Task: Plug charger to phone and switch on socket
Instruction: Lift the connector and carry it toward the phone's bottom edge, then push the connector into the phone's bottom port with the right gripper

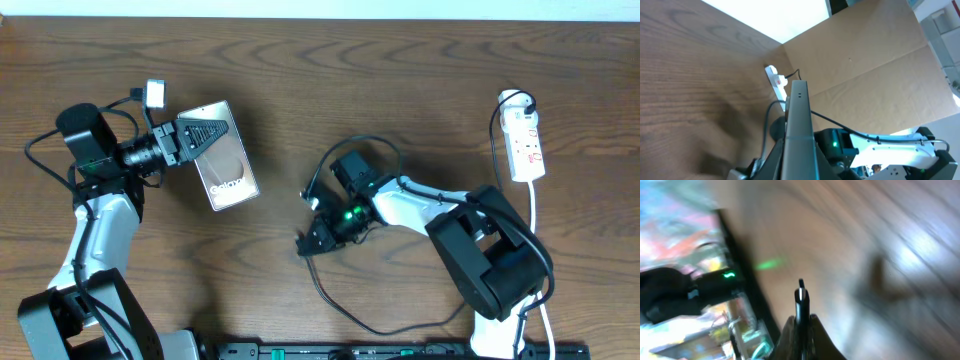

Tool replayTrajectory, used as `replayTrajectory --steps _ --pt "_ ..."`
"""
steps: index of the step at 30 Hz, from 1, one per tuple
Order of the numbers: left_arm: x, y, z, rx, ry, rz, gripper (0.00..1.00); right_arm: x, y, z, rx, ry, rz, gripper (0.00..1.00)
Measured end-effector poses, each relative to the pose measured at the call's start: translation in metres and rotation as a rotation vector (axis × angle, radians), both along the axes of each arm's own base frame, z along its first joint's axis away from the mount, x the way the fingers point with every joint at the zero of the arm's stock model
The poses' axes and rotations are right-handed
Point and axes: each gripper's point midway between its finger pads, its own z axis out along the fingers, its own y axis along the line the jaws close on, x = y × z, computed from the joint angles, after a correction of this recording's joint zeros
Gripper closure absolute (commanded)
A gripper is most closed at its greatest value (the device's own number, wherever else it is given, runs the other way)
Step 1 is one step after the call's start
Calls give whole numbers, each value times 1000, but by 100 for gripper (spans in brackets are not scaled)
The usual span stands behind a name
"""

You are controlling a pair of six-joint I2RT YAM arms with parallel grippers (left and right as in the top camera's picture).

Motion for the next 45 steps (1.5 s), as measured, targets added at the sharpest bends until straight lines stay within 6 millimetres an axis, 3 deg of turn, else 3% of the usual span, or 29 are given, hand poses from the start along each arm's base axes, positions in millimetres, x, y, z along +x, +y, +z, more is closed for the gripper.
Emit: replayTrajectory --steps 8,21,35,41,45 --pt "2 1 5 21 -61 0 93 17 24 54 381 -154 98 99" --pt "2 1 8 33 -96 -3 93 33 39 98 629 -382 173 99" --pt "7 -20 6 56 -113 -14 92 34 41 105 637 -357 164 99" --pt "10 -20 5 64 -111 6 93 35 42 112 683 -412 188 99" --pt "11 -20 4 65 -110 9 92 34 42 105 702 -408 205 99"
